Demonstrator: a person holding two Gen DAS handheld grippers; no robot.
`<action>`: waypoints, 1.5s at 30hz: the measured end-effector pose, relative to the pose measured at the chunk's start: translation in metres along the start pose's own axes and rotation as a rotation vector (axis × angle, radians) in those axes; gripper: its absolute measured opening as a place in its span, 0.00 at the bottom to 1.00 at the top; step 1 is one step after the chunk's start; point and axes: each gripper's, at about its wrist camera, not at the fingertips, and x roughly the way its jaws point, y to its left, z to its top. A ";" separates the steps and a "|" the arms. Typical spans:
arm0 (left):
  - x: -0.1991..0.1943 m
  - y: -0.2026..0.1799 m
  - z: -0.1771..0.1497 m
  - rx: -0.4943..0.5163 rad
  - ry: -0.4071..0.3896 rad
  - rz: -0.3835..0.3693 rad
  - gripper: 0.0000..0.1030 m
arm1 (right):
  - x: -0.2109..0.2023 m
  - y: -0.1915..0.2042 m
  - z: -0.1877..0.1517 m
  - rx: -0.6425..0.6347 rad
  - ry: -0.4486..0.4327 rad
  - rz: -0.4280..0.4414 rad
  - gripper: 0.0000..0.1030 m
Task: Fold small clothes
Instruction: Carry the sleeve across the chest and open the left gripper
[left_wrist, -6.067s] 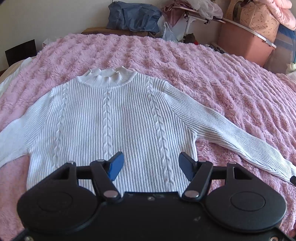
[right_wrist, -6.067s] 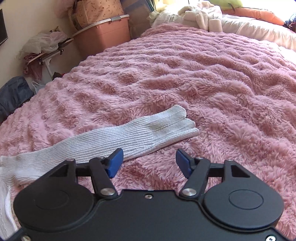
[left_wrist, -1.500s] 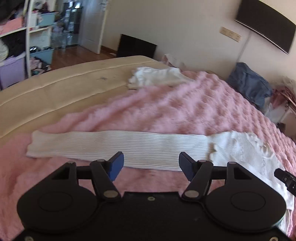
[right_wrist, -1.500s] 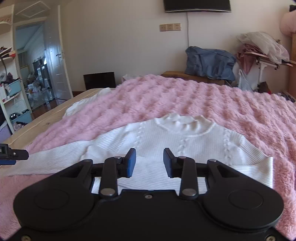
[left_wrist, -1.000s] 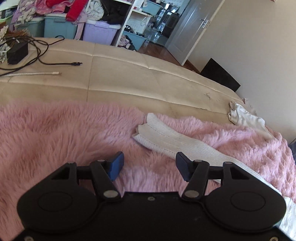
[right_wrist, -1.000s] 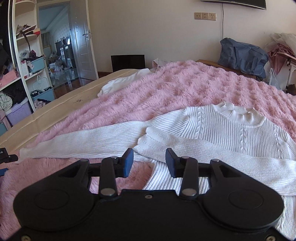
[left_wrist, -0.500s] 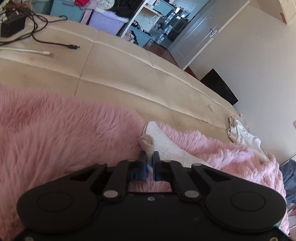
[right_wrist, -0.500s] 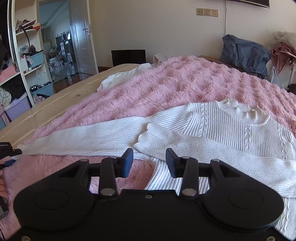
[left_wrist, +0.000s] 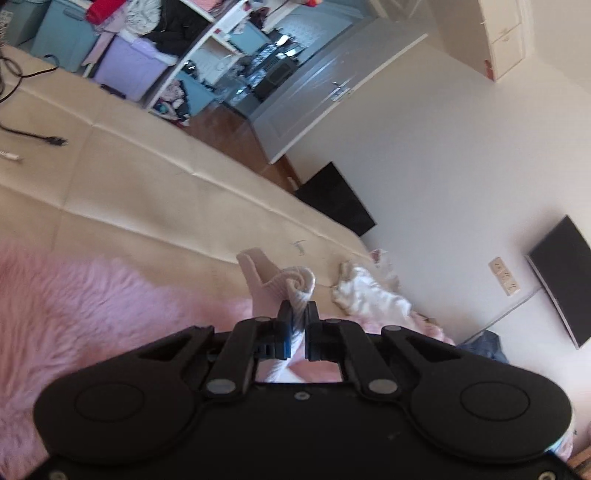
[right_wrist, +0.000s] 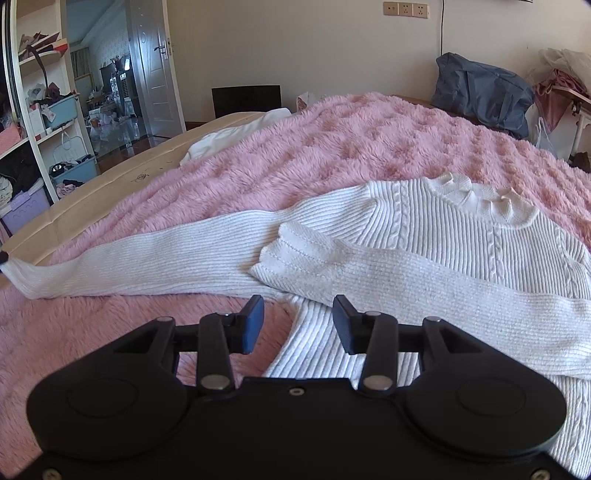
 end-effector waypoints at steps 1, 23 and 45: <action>-0.001 -0.015 0.002 0.010 0.004 -0.046 0.03 | -0.004 -0.003 -0.001 0.009 -0.004 0.001 0.41; 0.032 -0.281 -0.206 0.177 0.448 -0.574 0.03 | -0.127 -0.149 -0.026 0.172 -0.087 -0.159 0.47; 0.044 -0.327 -0.474 0.432 0.813 -0.541 0.04 | -0.164 -0.244 -0.081 0.287 -0.063 -0.296 0.47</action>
